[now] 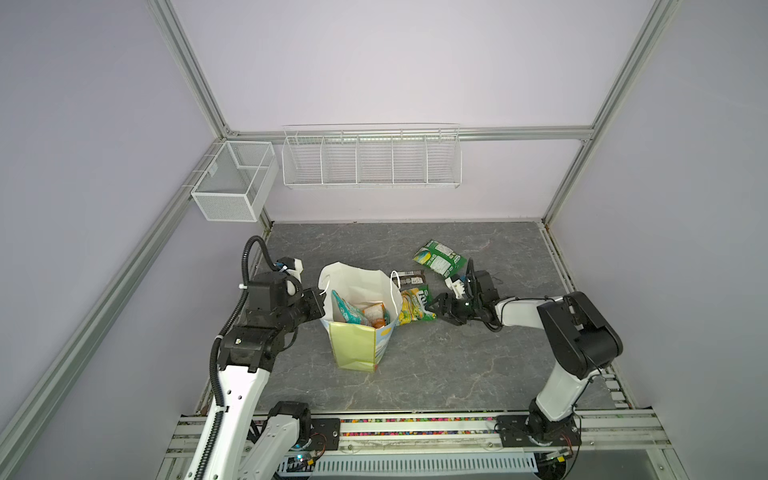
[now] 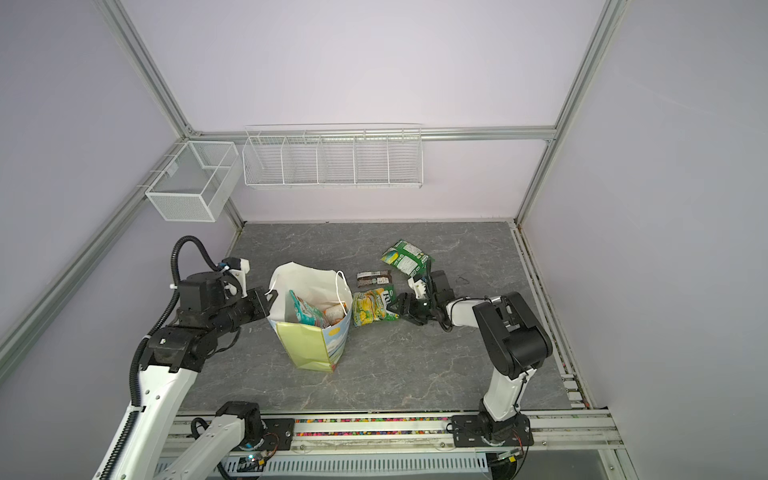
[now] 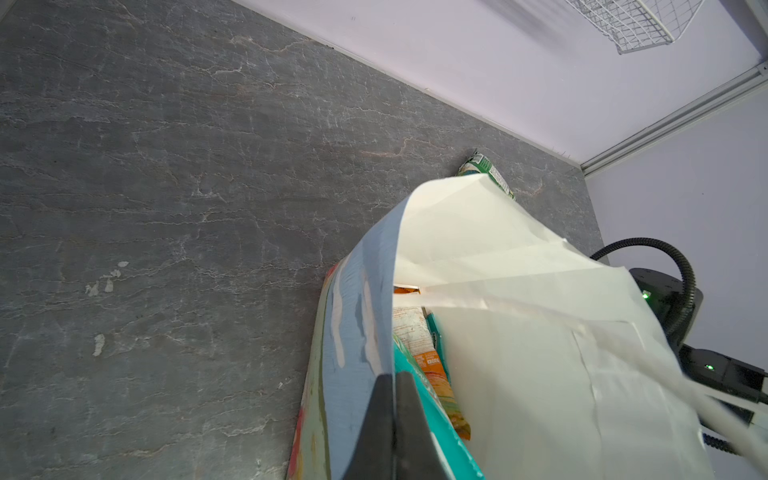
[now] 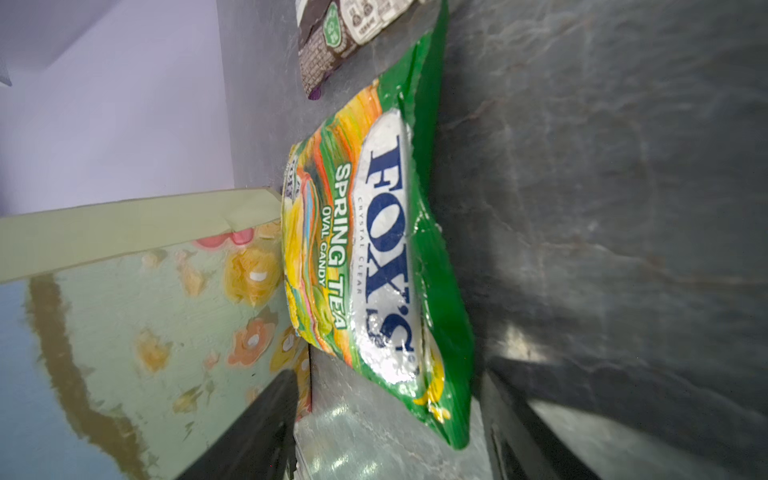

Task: Place the snacks into the paper bag
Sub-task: 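Lower the right gripper onto the green Fox's Spring Tea packet and close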

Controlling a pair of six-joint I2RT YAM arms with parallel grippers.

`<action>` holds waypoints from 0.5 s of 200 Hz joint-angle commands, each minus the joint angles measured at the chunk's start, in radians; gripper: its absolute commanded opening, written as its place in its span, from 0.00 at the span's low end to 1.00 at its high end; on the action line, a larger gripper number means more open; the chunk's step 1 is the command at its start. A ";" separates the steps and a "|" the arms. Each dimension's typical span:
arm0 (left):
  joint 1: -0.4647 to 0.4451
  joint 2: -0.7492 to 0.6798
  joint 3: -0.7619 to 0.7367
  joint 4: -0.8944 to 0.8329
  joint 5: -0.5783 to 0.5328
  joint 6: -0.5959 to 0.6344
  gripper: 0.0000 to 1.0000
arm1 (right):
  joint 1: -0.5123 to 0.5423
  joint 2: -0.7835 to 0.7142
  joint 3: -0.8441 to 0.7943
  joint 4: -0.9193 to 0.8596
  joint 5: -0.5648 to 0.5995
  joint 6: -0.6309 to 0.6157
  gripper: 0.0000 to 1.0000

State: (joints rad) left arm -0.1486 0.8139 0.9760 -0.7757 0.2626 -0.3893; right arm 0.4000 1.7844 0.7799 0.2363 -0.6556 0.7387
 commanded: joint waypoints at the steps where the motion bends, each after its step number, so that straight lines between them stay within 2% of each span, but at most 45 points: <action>1: 0.007 -0.006 -0.003 0.026 0.002 -0.006 0.00 | 0.016 0.039 -0.002 -0.022 0.017 0.020 0.71; 35: 0.007 -0.005 0.001 0.024 0.006 -0.005 0.00 | 0.026 0.069 0.001 -0.004 0.022 0.026 0.65; 100: 0.007 -0.010 0.000 0.018 0.004 -0.004 0.00 | 0.028 0.116 -0.013 0.051 0.018 0.050 0.29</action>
State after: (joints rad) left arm -0.1486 0.8143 0.9760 -0.7757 0.2630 -0.3893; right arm 0.4213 1.8671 0.7906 0.3225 -0.6739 0.7738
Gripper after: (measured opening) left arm 0.047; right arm 0.344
